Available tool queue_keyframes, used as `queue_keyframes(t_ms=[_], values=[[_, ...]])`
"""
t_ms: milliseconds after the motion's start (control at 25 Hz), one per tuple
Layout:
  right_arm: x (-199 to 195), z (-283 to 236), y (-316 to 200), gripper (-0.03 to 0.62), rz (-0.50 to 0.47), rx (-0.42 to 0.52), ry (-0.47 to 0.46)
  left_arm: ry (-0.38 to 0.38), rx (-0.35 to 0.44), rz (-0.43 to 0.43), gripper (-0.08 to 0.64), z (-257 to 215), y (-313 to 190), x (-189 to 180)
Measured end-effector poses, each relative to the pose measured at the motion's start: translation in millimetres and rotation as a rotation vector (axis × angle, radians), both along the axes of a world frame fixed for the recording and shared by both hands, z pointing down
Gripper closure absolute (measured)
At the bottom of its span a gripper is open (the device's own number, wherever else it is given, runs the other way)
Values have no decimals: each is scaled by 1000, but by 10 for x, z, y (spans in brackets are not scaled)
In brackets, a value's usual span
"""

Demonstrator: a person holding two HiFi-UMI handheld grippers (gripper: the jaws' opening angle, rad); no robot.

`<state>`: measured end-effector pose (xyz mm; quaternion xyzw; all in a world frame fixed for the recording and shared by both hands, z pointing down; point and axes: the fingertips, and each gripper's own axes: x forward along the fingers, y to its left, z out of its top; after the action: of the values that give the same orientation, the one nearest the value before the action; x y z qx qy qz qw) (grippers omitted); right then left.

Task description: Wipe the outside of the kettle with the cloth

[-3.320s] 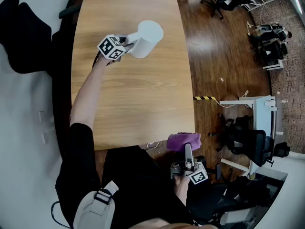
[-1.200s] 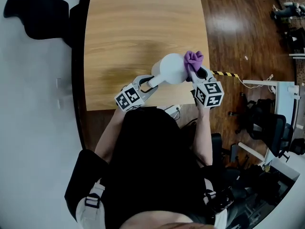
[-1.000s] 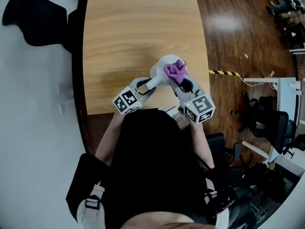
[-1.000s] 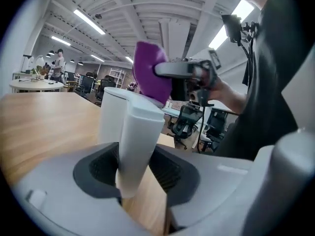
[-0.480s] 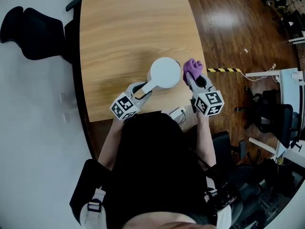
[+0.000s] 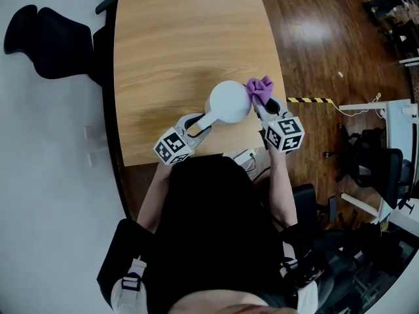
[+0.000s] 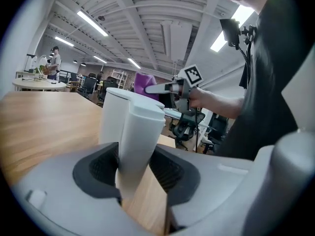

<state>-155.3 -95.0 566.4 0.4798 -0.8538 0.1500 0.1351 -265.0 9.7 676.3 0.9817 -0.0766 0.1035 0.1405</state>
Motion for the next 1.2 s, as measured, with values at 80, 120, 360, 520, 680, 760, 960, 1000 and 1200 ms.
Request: queue_keyframes(t_ms=[80,120,360,520,680,760,960,1000,1200], values=[[-124,-242,-61,540,-14,7,4,-5,0,5,553,7,3,-12],[-390,-408,16,540,-86,24,-12,-4,0,7,553,2,13,-17],[-1532,-89,497,538,-471,3,241,17,5,-10,553,-27,49,-18],[-775,-29,-37,538,-250,-98,114,23,5,-5,553,-27,1,-33],[-4,-31,-377,538,0,-140,85,23,1,-13,553,-47,-10,-61],[-272,-331,-234,540,-47,-86,47,23,2,-12,552,-47,-15,-85],[-1767,-303,461,538,-499,-62,245,31,2,-27,552,-57,-45,-145],[-1823,-140,502,538,-532,-84,304,31,2,-29,552,-59,-41,-138],[-1054,-2,-135,538,-267,-109,345,30,6,-23,552,-45,-39,-120]])
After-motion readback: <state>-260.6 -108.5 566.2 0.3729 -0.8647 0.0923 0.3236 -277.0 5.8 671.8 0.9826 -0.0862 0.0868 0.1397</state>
